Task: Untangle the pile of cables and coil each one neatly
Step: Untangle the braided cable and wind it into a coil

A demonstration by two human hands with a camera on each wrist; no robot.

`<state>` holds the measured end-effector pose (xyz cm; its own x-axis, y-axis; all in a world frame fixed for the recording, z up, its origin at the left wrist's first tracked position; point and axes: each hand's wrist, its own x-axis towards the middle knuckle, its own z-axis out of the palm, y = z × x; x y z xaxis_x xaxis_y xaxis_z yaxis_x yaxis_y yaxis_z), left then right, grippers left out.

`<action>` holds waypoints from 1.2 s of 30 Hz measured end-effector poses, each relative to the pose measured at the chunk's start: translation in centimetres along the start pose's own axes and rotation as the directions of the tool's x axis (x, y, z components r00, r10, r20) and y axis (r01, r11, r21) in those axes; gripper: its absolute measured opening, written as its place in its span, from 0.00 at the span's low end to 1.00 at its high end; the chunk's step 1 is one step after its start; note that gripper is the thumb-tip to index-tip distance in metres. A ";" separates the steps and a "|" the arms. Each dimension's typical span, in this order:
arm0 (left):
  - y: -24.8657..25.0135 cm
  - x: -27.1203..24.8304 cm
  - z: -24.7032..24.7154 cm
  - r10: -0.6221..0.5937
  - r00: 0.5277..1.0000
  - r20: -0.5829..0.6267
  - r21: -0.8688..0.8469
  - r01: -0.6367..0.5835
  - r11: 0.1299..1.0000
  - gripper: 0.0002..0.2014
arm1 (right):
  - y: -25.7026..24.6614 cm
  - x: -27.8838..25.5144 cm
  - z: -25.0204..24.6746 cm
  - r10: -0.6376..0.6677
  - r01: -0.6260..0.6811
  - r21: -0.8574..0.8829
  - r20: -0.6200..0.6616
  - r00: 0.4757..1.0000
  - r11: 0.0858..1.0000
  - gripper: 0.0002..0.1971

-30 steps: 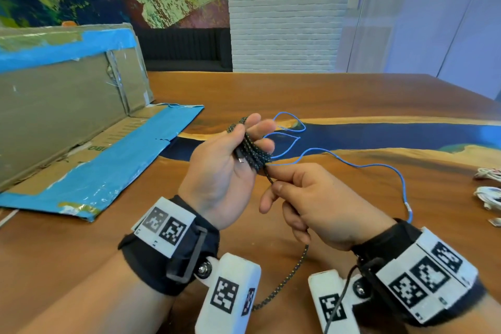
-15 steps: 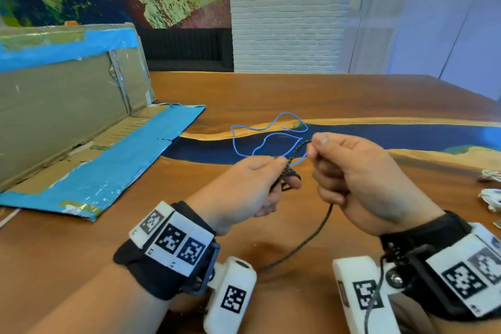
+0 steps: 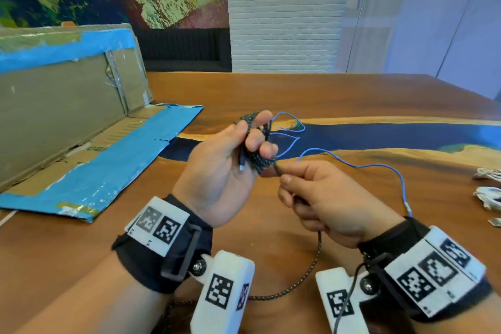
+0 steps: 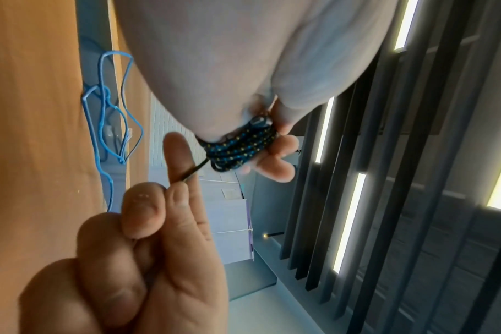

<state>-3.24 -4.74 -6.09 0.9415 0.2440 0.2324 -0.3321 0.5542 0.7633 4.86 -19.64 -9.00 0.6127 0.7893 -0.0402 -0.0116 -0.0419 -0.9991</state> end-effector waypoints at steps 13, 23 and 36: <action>-0.8 -0.5 -0.4 -0.088 0.996 -0.011 0.756 0.066 0.651 0.19 | -1.8 -1.4 0.4 -0.213 0.226 -0.135 0.100 0.972 0.965 0.18; -0.6 -1.4 -0.5 -0.398 0.904 0.155 0.684 0.192 0.704 0.25 | -1.8 -0.4 -1.9 -0.284 0.274 -0.074 -0.187 0.940 0.959 0.23; -1.8 -1.1 0.6 -0.254 0.951 0.177 0.130 0.233 0.964 0.19 | -0.7 0.5 -1.8 -0.127 0.152 0.192 -0.134 0.983 0.970 0.12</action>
<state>-3.66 -6.49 -7.39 0.9898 -0.0495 0.1336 -0.0928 0.4877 0.8681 6.55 -20.33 -8.28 0.7096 0.6988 0.0897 -0.0701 0.1968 -0.9779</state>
